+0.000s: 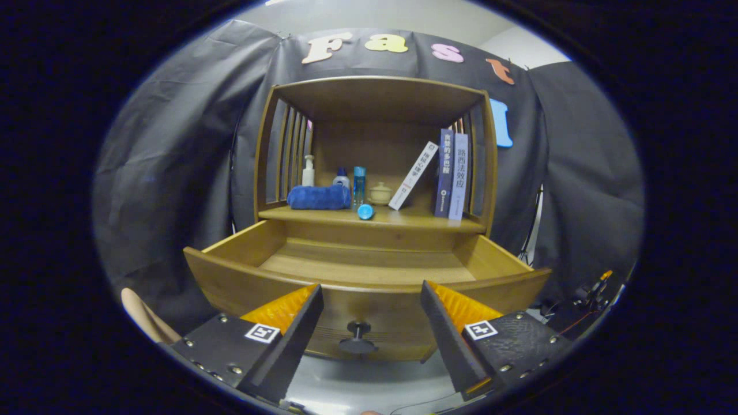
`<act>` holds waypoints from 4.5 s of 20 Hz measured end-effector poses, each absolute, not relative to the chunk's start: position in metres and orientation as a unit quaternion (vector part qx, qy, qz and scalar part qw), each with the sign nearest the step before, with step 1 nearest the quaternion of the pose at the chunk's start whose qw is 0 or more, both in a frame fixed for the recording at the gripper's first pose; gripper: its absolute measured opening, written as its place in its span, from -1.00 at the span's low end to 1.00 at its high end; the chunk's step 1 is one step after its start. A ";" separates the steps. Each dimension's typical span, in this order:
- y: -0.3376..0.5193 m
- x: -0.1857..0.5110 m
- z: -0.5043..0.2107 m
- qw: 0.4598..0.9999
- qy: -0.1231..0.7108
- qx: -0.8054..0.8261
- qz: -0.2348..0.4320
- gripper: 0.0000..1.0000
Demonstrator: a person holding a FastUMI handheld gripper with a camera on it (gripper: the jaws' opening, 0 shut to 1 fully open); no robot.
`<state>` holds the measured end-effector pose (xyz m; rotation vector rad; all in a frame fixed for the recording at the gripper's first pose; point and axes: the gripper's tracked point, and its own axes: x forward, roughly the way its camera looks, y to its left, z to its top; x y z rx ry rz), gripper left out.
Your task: Pull open the drawer, take out the items inside it, and place them on the countertop above the cabinet.
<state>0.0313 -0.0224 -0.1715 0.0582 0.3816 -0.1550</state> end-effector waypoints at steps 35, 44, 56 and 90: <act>-0.034 0.152 -0.206 0.979 0.170 -0.057 -0.098 1.00; -0.037 0.192 -0.219 0.976 0.176 -0.061 -0.109 0.99; -0.042 0.217 -0.225 0.976 0.177 -0.062 -0.109 1.00; -0.049 0.121 -0.039 0.996 0.059 0.023 -0.055 0.93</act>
